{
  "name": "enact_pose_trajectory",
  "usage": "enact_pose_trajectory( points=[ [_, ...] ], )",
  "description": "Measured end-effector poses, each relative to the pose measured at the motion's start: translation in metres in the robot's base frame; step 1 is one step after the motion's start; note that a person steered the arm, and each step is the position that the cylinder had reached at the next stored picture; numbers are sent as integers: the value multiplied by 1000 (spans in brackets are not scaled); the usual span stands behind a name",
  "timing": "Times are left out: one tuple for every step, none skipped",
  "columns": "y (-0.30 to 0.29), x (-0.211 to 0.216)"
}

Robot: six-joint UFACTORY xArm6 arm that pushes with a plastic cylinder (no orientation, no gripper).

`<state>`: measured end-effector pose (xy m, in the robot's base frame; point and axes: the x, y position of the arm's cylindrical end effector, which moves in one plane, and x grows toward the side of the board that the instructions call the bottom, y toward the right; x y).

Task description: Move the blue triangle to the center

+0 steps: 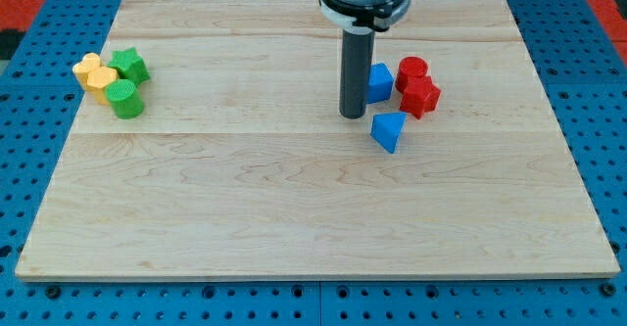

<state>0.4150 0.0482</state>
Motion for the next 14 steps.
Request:
enact_pose_trajectory(
  points=[
    [35,2],
    [58,15],
    [82,37],
    [116,47],
    [117,46],
    [84,53],
    [70,57],
    [43,57],
    [14,57],
    [20,78],
    [24,93],
    [15,84],
    [11,72],
    [10,76]
  ],
)
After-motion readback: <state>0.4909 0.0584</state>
